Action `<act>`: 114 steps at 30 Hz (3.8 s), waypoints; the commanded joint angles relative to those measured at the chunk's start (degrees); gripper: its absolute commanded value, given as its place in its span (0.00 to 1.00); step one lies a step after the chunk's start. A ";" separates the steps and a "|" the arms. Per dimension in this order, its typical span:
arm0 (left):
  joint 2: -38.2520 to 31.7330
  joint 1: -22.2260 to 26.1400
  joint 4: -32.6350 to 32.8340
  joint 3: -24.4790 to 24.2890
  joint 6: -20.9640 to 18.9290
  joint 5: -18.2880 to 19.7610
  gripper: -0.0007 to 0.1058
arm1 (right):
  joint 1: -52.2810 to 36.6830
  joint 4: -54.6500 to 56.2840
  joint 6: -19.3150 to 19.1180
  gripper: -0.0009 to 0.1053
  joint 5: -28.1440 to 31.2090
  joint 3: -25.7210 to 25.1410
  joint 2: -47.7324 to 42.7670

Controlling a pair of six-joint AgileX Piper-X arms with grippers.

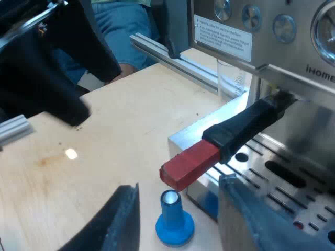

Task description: Put the handle in the coffee machine

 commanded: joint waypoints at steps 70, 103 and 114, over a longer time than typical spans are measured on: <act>-29.51 13.96 -9.37 -1.67 -13.63 -11.47 0.99 | -61.00 39.58 -2.90 0.82 -10.37 -15.04 -20.08; -56.07 15.64 -11.82 18.86 -10.47 -7.91 0.99 | -60.88 42.53 -2.26 0.82 -9.23 -4.04 -47.44; -56.07 16.11 -17.41 23.39 -16.51 -7.47 0.99 | -60.88 44.45 -2.95 0.82 -9.59 -1.05 -47.28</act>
